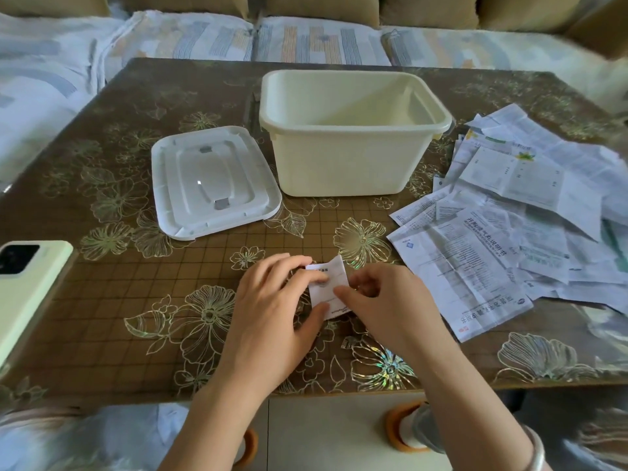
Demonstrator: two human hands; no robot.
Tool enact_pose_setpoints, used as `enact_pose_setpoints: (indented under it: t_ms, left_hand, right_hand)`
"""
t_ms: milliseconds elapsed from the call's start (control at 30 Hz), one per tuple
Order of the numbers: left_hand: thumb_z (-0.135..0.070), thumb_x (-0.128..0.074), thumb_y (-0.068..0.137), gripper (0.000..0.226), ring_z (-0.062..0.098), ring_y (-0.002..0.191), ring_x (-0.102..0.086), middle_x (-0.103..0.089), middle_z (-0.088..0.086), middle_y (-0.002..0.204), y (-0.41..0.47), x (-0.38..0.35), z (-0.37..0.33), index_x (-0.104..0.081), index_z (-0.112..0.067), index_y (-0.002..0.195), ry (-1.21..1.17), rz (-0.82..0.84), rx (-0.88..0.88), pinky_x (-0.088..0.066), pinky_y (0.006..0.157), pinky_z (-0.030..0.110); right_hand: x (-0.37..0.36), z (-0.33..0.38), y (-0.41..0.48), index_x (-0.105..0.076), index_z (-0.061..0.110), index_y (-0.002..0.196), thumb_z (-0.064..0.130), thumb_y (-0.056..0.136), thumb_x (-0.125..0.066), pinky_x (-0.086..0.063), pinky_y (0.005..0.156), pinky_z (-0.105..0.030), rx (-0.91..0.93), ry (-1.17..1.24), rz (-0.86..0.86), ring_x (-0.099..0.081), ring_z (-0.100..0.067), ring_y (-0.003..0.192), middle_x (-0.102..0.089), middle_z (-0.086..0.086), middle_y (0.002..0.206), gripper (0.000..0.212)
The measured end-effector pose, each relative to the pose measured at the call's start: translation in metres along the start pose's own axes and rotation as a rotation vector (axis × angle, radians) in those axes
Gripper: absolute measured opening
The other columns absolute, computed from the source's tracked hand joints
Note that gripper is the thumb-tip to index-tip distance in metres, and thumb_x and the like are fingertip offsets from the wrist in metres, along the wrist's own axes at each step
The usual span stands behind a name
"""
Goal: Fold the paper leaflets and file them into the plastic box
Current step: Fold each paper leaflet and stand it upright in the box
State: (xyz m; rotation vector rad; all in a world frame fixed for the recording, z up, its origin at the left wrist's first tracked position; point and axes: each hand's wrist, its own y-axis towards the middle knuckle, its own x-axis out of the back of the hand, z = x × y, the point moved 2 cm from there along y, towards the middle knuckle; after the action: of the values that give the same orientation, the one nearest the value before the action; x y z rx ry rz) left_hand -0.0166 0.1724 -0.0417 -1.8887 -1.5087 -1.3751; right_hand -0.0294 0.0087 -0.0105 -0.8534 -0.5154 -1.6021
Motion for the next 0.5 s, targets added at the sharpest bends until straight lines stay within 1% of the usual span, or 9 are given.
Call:
enact_pose_setpoints:
  t_ms: [67,100,167,200,267,333,400,433,500]
  left_hand:
    - [-0.053,-0.047,0.086,0.041,0.009,0.128,-0.043,-0.055,-0.015,0.129,0.001,0.000,-0.001,-0.064,-0.030,0.116,-0.019,-0.016,-0.015,-0.033,0.110,0.034]
    - [-0.056,-0.048,0.088,0.042,0.002,0.125,-0.045,-0.056,-0.018,0.126,0.003,0.003,-0.001,-0.064,-0.030,0.116,-0.087,-0.034,0.007,-0.033,0.109,0.028]
    - [-0.060,-0.045,0.090,0.042,-0.016,0.110,-0.049,-0.057,-0.027,0.114,0.010,0.014,0.002,-0.063,-0.030,0.114,-0.304,-0.091,0.152,-0.038,0.100,0.012]
    - [-0.058,-0.042,0.088,0.041,-0.018,0.103,-0.052,-0.058,-0.029,0.109,0.016,0.020,0.008,-0.062,-0.031,0.111,-0.389,-0.144,0.237,-0.041,0.093,0.009]
    - [-0.050,-0.044,0.092,0.029,-0.010,0.100,-0.058,-0.063,-0.025,0.104,0.033,0.035,0.019,-0.063,-0.032,0.104,-0.447,-0.294,0.349,-0.044,0.088,0.012]
    - [-0.039,-0.049,0.097,0.019,-0.005,0.096,-0.060,-0.065,-0.021,0.099,0.057,0.050,0.024,-0.066,-0.030,0.101,-0.437,-0.427,0.384,-0.046,0.085,0.016]
    - [-0.034,-0.050,0.099,0.019,-0.006,0.092,-0.059,-0.065,-0.019,0.096,0.085,0.064,0.019,-0.067,-0.025,0.101,-0.432,-0.528,0.345,-0.045,0.082,0.012]
    - [-0.033,-0.050,0.099,0.021,-0.005,0.091,-0.059,-0.065,-0.017,0.095,0.099,0.070,0.014,-0.068,-0.022,0.102,-0.431,-0.568,0.314,-0.044,0.081,0.010]
    - [-0.031,-0.051,0.099,0.021,0.001,0.094,-0.059,-0.065,-0.011,0.098,0.126,0.081,0.003,-0.068,-0.020,0.102,-0.407,-0.628,0.242,-0.043,0.082,0.012]
  right_hand:
    - [0.004,0.002,-0.001,-0.064,0.030,0.079,0.045,0.082,-0.066,-0.039,0.053,-0.023,0.037,-0.040,0.009,-0.055,-0.004,0.063,-0.059,0.012,0.067,0.016]
    - [0.009,0.003,0.001,-0.063,0.031,0.077,0.043,0.083,-0.067,-0.036,0.051,-0.020,0.059,-0.039,0.013,-0.052,-0.001,0.059,-0.057,0.014,0.064,0.014]
    - [0.030,0.008,0.008,-0.063,0.033,0.075,0.035,0.085,-0.068,-0.037,0.045,-0.015,0.117,0.035,-0.011,-0.051,0.000,0.050,-0.058,0.019,0.059,0.012]
    - [0.046,0.011,0.013,-0.063,0.035,0.073,0.032,0.085,-0.069,-0.038,0.045,-0.012,0.164,0.080,-0.060,-0.052,0.000,0.049,-0.058,0.024,0.058,0.014]
    - [0.085,0.023,0.027,-0.060,0.039,0.067,0.030,0.082,-0.071,-0.037,0.050,-0.011,0.276,0.128,-0.182,-0.050,-0.001,0.053,-0.056,0.033,0.058,0.020]
    - [0.122,0.039,0.045,-0.059,0.040,0.066,0.031,0.080,-0.072,-0.035,0.053,-0.014,0.372,0.162,-0.242,-0.048,-0.005,0.057,-0.056,0.035,0.059,0.021]
    - [0.150,0.058,0.067,-0.060,0.041,0.068,0.032,0.080,-0.073,-0.036,0.054,-0.014,0.453,0.153,-0.265,-0.048,-0.005,0.057,-0.056,0.034,0.057,0.020]
    - [0.159,0.067,0.079,-0.062,0.040,0.069,0.033,0.080,-0.073,-0.038,0.055,-0.016,0.482,0.137,-0.264,-0.047,-0.005,0.056,-0.057,0.030,0.056,0.017]
    - [0.168,0.083,0.109,-0.068,0.033,0.077,0.032,0.082,-0.072,-0.041,0.059,-0.022,0.508,0.104,-0.238,-0.047,-0.003,0.055,-0.058,0.021,0.059,0.007]
